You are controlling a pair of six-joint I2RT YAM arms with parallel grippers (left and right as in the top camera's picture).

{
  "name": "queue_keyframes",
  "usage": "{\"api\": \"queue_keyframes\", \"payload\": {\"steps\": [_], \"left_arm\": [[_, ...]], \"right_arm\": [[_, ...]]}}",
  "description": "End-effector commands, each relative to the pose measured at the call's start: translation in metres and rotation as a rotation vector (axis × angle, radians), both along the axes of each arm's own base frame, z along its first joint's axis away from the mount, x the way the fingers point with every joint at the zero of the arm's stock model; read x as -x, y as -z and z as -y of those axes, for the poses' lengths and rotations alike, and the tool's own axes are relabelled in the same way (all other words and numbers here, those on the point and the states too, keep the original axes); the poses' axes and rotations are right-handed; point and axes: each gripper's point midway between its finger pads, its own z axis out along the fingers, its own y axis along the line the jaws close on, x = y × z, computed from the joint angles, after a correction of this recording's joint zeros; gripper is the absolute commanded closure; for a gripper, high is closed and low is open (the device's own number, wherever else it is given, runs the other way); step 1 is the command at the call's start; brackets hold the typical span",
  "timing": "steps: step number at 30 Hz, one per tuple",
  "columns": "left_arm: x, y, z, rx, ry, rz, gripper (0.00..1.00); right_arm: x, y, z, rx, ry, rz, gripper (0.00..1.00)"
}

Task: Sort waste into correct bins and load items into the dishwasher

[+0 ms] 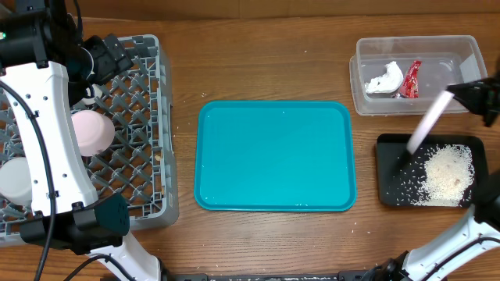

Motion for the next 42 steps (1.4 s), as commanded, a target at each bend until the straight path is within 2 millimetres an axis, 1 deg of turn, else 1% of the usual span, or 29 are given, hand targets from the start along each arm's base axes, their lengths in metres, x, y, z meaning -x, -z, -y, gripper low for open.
{"api": "queue_keyframes", "payload": {"steps": [1,3,4,6,11,15,16,17,18,22,25,27,28,29,31,32,33,35,36,37,38,39,42], "left_arm": [[0.0,-0.004,-0.003,-0.016,0.012,0.012,0.0],[0.0,-0.004,-0.003,-0.016,0.012,0.012,0.0],[0.0,-0.004,-0.003,-0.016,0.012,0.012,0.0],[0.0,-0.004,-0.003,-0.016,0.012,0.012,0.0],[0.0,-0.004,-0.003,-0.016,0.012,0.012,0.0],[0.0,-0.004,-0.003,-0.017,0.011,0.012,0.0],[0.0,-0.004,-0.003,-0.016,0.011,0.012,0.0],[0.0,-0.004,-0.003,-0.016,0.012,0.012,0.0],[0.0,-0.004,-0.003,-0.016,0.012,0.012,0.0],[0.0,-0.004,-0.003,-0.016,0.012,0.012,0.0],[0.0,-0.004,-0.003,-0.016,0.012,0.012,0.0],[0.0,-0.004,-0.003,-0.016,0.012,0.012,0.0],[0.0,-0.004,-0.003,-0.016,0.012,0.012,0.0],[0.0,-0.004,-0.003,-0.016,0.012,0.012,0.0],[0.0,-0.004,-0.003,-0.016,0.012,0.012,0.0],[0.0,-0.004,-0.003,-0.016,0.011,0.012,0.0],[0.0,-0.004,-0.003,-0.016,0.012,0.012,0.0],[0.0,-0.004,-0.003,-0.016,0.012,0.012,0.0],[0.0,-0.004,-0.003,-0.016,0.012,0.012,0.0],[0.0,-0.004,-0.003,-0.016,0.012,0.012,0.0],[0.0,-0.004,-0.003,-0.016,0.012,0.012,0.0],[0.0,-0.004,-0.003,-0.016,0.012,0.012,0.0],[0.0,-0.004,-0.003,-0.016,0.012,0.012,0.0]], "right_arm": [[0.005,-0.029,-0.047,0.068,-0.074,-0.009,0.96],[0.006,-0.039,-0.074,0.091,-0.133,0.004,0.96],[0.006,-0.043,-0.092,0.109,-0.173,0.015,0.96],[0.006,-0.044,-0.118,0.16,-0.231,0.011,0.96],[-0.004,-0.023,-0.188,0.305,-0.368,-0.026,0.96],[-0.011,-0.008,-0.264,0.437,-0.513,0.063,0.96],[-0.011,-0.006,-0.278,0.461,-0.536,0.079,0.96],[-0.01,0.003,-0.308,0.518,-0.57,0.1,0.96],[-0.008,0.01,-0.328,0.562,-0.577,0.1,0.96],[0.003,0.047,-0.385,0.721,-0.532,0.038,0.96],[0.017,0.076,-0.429,0.814,-0.553,0.061,0.96],[0.024,0.09,-0.45,0.856,-0.564,0.083,0.96],[0.029,0.095,-0.46,0.867,-0.58,0.102,0.93],[0.033,0.098,-0.468,0.877,-0.594,0.115,0.8],[0.043,0.098,-0.482,0.894,-0.65,0.172,0.48],[0.046,0.097,-0.486,0.901,-0.677,0.196,0.35],[0.048,0.093,-0.489,0.908,-0.707,0.219,0.25],[0.052,0.085,-0.484,0.927,-0.735,0.216,0.2],[0.052,0.079,-0.478,0.942,-0.73,0.204,0.2],[0.05,0.069,-0.467,0.965,-0.718,0.188,0.19],[0.047,0.061,-0.457,0.987,-0.702,0.176,0.11],[0.042,0.049,-0.443,1.015,-0.677,0.164,0.0],[0.024,0.012,-0.393,1.108,-0.574,0.131,0.0]]}}
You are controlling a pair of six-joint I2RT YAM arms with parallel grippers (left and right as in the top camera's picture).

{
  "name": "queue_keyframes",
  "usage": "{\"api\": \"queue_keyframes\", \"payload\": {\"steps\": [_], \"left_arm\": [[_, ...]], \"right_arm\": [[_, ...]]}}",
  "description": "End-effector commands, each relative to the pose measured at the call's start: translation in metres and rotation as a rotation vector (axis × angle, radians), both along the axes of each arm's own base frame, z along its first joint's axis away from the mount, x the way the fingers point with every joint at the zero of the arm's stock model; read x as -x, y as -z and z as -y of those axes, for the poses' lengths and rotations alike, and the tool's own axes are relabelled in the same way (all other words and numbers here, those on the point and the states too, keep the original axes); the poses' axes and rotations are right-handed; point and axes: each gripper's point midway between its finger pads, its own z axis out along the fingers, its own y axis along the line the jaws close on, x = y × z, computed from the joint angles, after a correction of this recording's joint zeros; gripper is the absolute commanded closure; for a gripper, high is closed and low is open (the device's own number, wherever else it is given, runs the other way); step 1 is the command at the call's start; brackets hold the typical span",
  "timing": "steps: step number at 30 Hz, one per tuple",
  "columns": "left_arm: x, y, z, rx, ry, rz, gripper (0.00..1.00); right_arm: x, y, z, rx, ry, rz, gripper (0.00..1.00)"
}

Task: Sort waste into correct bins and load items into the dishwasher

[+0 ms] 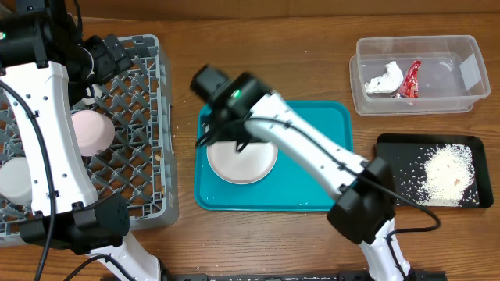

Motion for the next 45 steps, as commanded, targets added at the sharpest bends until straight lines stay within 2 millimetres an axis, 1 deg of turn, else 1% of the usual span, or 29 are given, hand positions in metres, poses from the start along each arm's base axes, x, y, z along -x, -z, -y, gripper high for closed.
{"api": "queue_keyframes", "payload": {"steps": [1,3,4,5,7,9,10,11,14,16,19,20,22,24,25,26,27,30,31,33,35,37,38,39,40,42,44,45], "left_arm": [[0.0,-0.004,-0.003,-0.016,0.012,0.012,0.0],[0.0,-0.004,-0.003,-0.016,0.012,0.012,0.0],[0.0,-0.004,-0.003,-0.016,0.012,0.012,0.0],[0.0,-0.004,-0.003,-0.016,0.012,0.012,0.0],[0.0,-0.004,-0.003,-0.016,0.012,0.012,0.0],[0.0,-0.004,-0.003,-0.016,0.012,0.012,0.0],[0.0,-0.004,-0.003,-0.017,0.011,0.014,0.0],[-0.006,-0.007,-0.004,-0.023,0.011,0.042,0.0],[-0.012,-0.01,-0.005,-0.028,0.011,0.065,0.0],[-0.012,-0.01,-0.005,-0.027,0.011,0.065,0.0],[-0.013,-0.01,0.002,0.013,0.021,0.074,0.0],[-0.014,-0.011,0.008,0.053,0.013,0.08,0.0],[-0.007,-0.011,0.034,0.202,0.045,0.059,0.0],[-0.006,-0.017,0.066,0.359,0.115,0.064,0.0],[-0.005,-0.019,0.081,0.409,0.162,0.068,0.0],[-0.004,-0.02,0.101,0.443,0.222,0.061,0.0],[0.0,-0.014,0.124,0.42,0.29,0.03,0.0],[0.009,0.005,0.16,0.298,0.387,-0.036,0.0],[0.011,0.011,0.168,0.247,0.398,-0.056,0.02],[0.015,0.028,0.184,0.107,0.384,-0.097,0.09],[0.018,0.044,0.194,-0.032,0.334,-0.121,0.23],[0.02,0.06,0.207,-0.151,0.302,-0.135,0.3],[0.023,0.071,0.219,-0.195,0.311,-0.145,0.33],[0.024,0.08,0.229,-0.214,0.332,-0.155,0.36],[0.027,0.092,0.245,-0.226,0.37,-0.169,0.39],[0.031,0.116,0.272,-0.241,0.433,-0.203,0.49],[0.035,0.139,0.293,-0.26,0.479,-0.239,0.55],[0.038,0.154,0.303,-0.275,0.496,-0.263,0.57]], "right_arm": [[-0.049,-0.071,0.065,0.046,0.146,0.19,0.0],[-0.06,-0.091,0.106,0.091,0.225,0.217,0.0],[-0.069,-0.101,0.127,0.106,0.263,0.238,0.0],[-0.075,-0.107,0.142,0.11,0.243,0.251,0.0],[-0.089,-0.116,0.182,0.132,0.26,0.265,0.0],[-0.101,-0.118,0.228,0.156,0.328,0.264,0.0],[-0.105,-0.118,0.248,0.164,0.369,0.26,0.0],[-0.109,-0.117,0.273,0.171,0.43,0.256,0.0],[-0.116,-0.115,0.324,0.164,0.554,0.249,0.0],[-0.115,-0.114,0.341,0.13,0.6,0.233,0.0],[-0.115,-0.114,0.378,0.114,0.688,0.233,0.01],[-0.114,-0.115,0.388,0.116,0.711,0.236,0.0],[-0.112,-0.115,0.409,0.12,0.758,0.239,0.0],[-0.109,-0.115,0.424,0.125,0.793,0.237,0.0],[-0.107,-0.115,0.429,0.126,0.805,0.237,0.0],[-0.105,-0.115,0.438,0.129,0.826,0.236,0.0],[-0.102,-0.115,0.448,0.132,0.849,0.235,0.0],[-0.1,-0.115,0.456,0.134,0.869,0.234,0.0],[-0.099,-0.115,0.458,0.135,0.872,0.233,0.0],[-0.099,-0.115,0.459,0.135,0.874,0.233,0.0],[-0.099,-0.115,0.458,0.135,0.874,0.233,0.0],[-0.099,-0.115,0.458,0.135,0.874,0.233,0.0],[-0.099,-0.115,0.458,0.135,0.874,0.233,0.0],[-0.099,-0.115,0.458,0.135,0.874,0.233,0.0],[-0.099,-0.115,0.458,0.135,0.874,0.233,0.0],[-0.099,-0.115,0.458,0.135,0.874,0.233,0.0],[-0.099,-0.115,0.458,0.135,0.874,0.233,0.0],[-0.099,-0.115,0.459,0.135,0.874,0.233,0.0]]}}
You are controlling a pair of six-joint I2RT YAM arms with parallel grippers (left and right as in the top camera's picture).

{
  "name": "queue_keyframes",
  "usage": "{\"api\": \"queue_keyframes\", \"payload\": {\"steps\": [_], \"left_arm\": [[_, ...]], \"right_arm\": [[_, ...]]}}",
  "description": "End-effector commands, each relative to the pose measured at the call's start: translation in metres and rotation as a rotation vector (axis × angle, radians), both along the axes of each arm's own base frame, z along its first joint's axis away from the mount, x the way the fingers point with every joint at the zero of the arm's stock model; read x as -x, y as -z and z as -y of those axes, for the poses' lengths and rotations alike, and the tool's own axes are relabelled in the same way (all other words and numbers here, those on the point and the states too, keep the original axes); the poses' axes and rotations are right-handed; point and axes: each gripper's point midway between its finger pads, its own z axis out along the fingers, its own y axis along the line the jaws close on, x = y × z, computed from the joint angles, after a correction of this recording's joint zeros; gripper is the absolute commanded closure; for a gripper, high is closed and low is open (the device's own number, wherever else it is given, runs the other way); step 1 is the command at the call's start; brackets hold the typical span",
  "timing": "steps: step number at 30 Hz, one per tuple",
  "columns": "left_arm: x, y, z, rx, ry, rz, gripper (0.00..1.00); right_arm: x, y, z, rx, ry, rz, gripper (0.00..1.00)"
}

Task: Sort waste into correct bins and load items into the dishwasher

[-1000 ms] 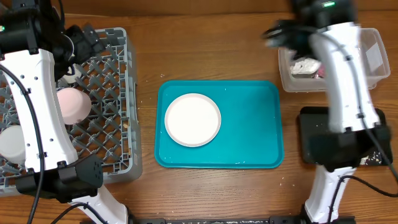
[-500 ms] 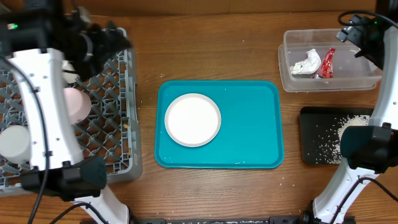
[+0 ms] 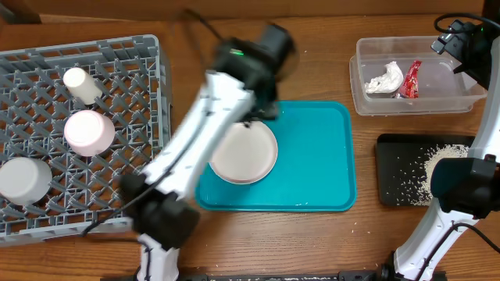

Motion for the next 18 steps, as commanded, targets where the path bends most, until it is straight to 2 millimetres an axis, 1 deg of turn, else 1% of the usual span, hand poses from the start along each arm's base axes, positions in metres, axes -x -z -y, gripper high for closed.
{"api": "queue_keyframes", "payload": {"steps": [1,5,9,12,14,18], "left_arm": [[0.004,0.053,0.018,-0.132,0.005,-0.043,0.59],[0.018,0.103,0.038,-0.205,0.029,-0.123,0.6],[0.031,0.138,0.044,-0.256,0.058,-0.196,0.61],[0.036,0.156,0.044,-0.278,0.061,-0.236,0.61],[0.038,0.164,0.042,-0.295,0.062,-0.254,0.62],[0.041,0.171,0.041,-0.304,0.066,-0.278,0.62]], "right_arm": [[0.002,-0.014,-0.002,0.008,-0.005,0.037,0.0],[0.002,-0.014,-0.002,0.008,-0.005,0.037,0.0],[0.002,-0.014,-0.002,0.008,-0.005,0.037,0.0],[0.002,-0.014,-0.002,0.008,-0.005,0.037,0.0],[0.002,-0.014,-0.002,0.008,-0.005,0.037,0.0],[0.002,-0.014,-0.002,0.008,-0.005,0.037,0.0]]}}
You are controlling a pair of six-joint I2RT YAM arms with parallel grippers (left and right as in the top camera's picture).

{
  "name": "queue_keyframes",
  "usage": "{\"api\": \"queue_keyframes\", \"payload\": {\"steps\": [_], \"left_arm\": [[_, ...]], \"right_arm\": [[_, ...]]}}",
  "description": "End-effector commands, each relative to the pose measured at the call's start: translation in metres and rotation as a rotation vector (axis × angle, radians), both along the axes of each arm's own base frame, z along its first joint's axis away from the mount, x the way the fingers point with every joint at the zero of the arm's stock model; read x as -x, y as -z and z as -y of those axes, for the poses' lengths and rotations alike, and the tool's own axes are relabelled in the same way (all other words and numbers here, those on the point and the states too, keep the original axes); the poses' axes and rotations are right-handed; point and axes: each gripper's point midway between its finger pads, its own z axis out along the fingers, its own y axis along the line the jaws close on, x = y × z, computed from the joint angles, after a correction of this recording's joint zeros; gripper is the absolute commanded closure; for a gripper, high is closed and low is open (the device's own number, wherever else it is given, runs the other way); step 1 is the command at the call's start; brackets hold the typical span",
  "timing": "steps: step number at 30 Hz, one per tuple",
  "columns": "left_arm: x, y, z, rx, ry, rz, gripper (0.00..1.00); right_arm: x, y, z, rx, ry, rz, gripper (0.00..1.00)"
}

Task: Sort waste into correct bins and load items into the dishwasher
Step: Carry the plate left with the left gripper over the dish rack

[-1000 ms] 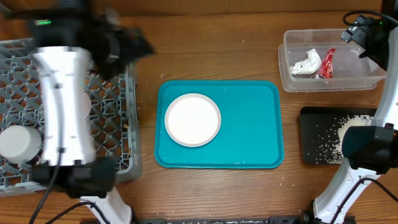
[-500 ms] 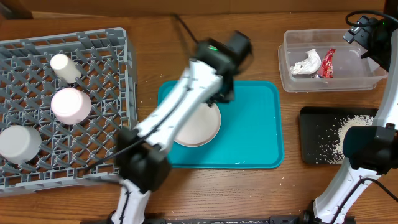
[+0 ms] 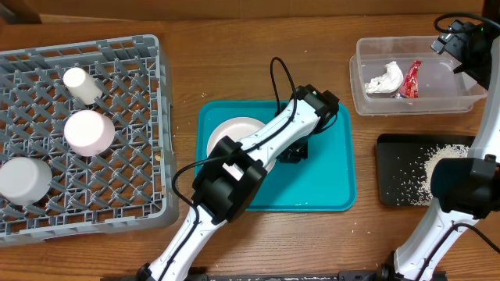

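Observation:
A white plate point(image 3: 233, 131) lies on the left half of the teal tray point(image 3: 328, 187), partly under my left arm. That arm crosses the tray from the near edge, and my left gripper point(image 3: 294, 151) points down onto the tray just right of the plate; its fingers are too dark to read. The grey dishwasher rack point(image 3: 133, 94) at the left holds a pink cup point(image 3: 88, 131) and two white cups point(image 3: 76, 80). My right gripper point(image 3: 459, 40) hangs at the far right over the clear bin's point(image 3: 414, 105) corner, its state unclear.
The clear bin holds crumpled white paper point(image 3: 385, 79) and a red wrapper point(image 3: 411, 79). A black tray point(image 3: 394, 176) with scattered rice point(image 3: 437, 164) sits below it, partly behind my right arm. Cables loop over the tray's far edge.
My left arm was a blur above the tray's far edge and the plate; now it lies steady across the tray with the gripper down beside the plate. The plate and right arm have not moved.
The tray was empty, my left arm over the rack and my right arm over the black rice tray with a pale blurred thing. Then my right arm reached across and a white plate lay on the tray. Later it stood at the right edge, with my left arm at the plate.

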Motion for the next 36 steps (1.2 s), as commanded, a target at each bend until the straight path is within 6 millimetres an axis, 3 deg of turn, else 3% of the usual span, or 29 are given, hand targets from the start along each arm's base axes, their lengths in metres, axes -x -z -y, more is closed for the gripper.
{"api": "queue_keyframes", "payload": {"steps": [1,2,5,7,9,11,14,17,20,23,26,28,31,36], "left_arm": [[0.002,0.006,-0.002,-0.014,-0.02,-0.011,0.75],[0.003,0.006,-0.002,-0.013,-0.015,-0.016,0.93],[0.003,-0.003,-0.006,-0.024,-0.014,-0.026,0.96],[-0.003,-0.019,-0.01,-0.033,-0.012,-0.018,0.96],[-0.015,-0.052,-0.019,-0.036,-0.029,0.012,0.96],[-0.03,-0.08,-0.008,0.095,0.04,0.03,0.96],[-0.055,-0.136,-0.011,0.258,0.011,0.136,0.96],[-0.078,-0.199,-0.04,0.393,-0.057,0.271,0.96],[-0.094,-0.253,-0.088,0.493,-0.132,0.391,0.96],[-0.106,-0.291,-0.147,0.567,-0.179,0.493,0.96],[-0.114,-0.313,-0.18,0.698,-0.107,0.536,0.96],[-0.118,-0.325,-0.188,0.827,0.068,0.559,0.96],[-0.121,-0.33,-0.201,0.957,0.23,0.583,0.96],[-0.136,-0.325,-0.223,1.122,0.22,0.604,0.96]], "right_arm": [[0.002,-0.014,-0.001,0.009,-0.004,0.037,0.0],[0.002,-0.014,-0.001,0.009,-0.004,0.037,0.0],[0.002,-0.014,-0.001,0.009,-0.004,0.037,0.0],[0.002,-0.014,-0.001,0.009,-0.004,0.037,0.0],[0.002,-0.014,-0.001,0.009,-0.004,0.037,0.0],[0.002,-0.014,-0.001,0.009,-0.004,0.037,0.0],[0.002,-0.014,-0.001,0.009,-0.004,0.037,0.0],[0.002,-0.014,-0.001,0.009,-0.004,0.037,0.0],[0.002,-0.014,-0.001,0.009,-0.004,0.037,0.0],[0.002,-0.014,-0.001,0.009,-0.004,0.037,0.0],[0.002,-0.014,-0.001,0.009,-0.004,0.037,0.0],[0.002,-0.014,-0.001,0.009,-0.004,0.037,0.0],[0.002,-0.014,-0.001,0.009,-0.004,0.037,0.0],[0.002,-0.014,-0.001,0.009,-0.004,0.037,0.0]]}}
